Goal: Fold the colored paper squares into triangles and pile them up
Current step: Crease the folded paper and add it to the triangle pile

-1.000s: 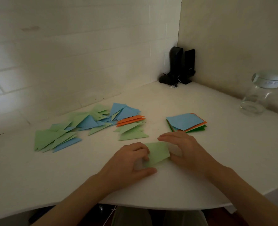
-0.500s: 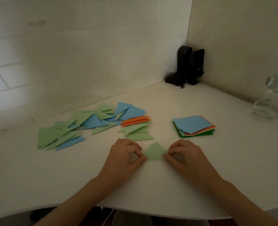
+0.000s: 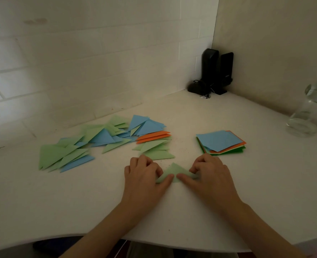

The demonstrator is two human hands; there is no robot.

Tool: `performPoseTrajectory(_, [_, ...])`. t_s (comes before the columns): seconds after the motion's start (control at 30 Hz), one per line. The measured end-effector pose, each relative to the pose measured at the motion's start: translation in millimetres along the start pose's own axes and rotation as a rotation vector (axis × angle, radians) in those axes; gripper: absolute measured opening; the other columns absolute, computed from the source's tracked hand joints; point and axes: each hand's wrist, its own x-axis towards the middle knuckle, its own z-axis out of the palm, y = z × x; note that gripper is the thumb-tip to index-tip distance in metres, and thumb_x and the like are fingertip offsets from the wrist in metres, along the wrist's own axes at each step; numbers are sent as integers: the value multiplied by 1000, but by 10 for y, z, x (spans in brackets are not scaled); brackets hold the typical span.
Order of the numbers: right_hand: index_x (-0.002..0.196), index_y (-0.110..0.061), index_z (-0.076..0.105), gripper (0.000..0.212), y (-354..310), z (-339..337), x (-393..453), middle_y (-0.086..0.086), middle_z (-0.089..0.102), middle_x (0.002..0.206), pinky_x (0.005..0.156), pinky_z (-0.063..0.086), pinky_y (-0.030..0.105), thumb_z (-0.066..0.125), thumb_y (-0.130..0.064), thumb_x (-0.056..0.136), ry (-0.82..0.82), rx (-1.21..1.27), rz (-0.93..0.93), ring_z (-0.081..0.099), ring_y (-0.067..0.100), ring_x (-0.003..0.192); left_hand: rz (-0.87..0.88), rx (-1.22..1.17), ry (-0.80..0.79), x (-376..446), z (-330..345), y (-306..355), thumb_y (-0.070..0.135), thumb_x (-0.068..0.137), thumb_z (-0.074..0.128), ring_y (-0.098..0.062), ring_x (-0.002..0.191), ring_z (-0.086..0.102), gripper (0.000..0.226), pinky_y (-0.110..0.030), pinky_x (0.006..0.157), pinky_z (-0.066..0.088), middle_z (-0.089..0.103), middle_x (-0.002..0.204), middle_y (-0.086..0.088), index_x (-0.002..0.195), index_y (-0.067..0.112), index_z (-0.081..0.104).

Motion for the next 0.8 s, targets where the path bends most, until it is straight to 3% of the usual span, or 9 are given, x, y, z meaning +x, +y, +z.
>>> performPoseTrajectory(0.17, [65,-28,54,35,60,-50,43,-13,49,84,78,44,33,68,-61,67,-38,93,52,47,9,87,-67,-64,-84,-11,-95,-34,59,80,57,-5,103,30,24,-21,80,16,39,100,16,77,36,57])
performPoseTrajectory(0.33, [67,-27,54,28,82,-104,40,-10,51,82,78,42,31,75,-45,70,-66,197,32,48,10,84,-104,-72,-114,-30,-163,-82,58,80,60,-5,105,29,22,-24,85,20,40,103,15,74,36,57])
performPoseTrajectory(0.57, [79,-21,60,16,115,-166,31,-7,57,87,69,33,5,75,-27,76,-126,292,39,48,4,83,-125,-84,-130,-93,-292,-152,50,82,63,-8,101,32,18,-25,81,26,44,100,14,77,34,56])
performPoseTrajectory(0.73, [78,-20,61,15,105,-170,14,-7,56,87,69,33,5,75,-25,76,-117,314,32,48,5,83,25,-160,-104,-148,-301,39,19,89,58,-10,97,41,18,-19,78,34,48,103,9,103,25,48])
performPoseTrajectory(0.8, [76,-23,59,17,95,-166,9,-6,56,87,68,33,11,75,-25,76,-111,303,26,48,8,84,66,-163,-98,-148,-265,176,19,90,55,-12,97,45,22,-21,77,36,46,107,7,110,23,46])
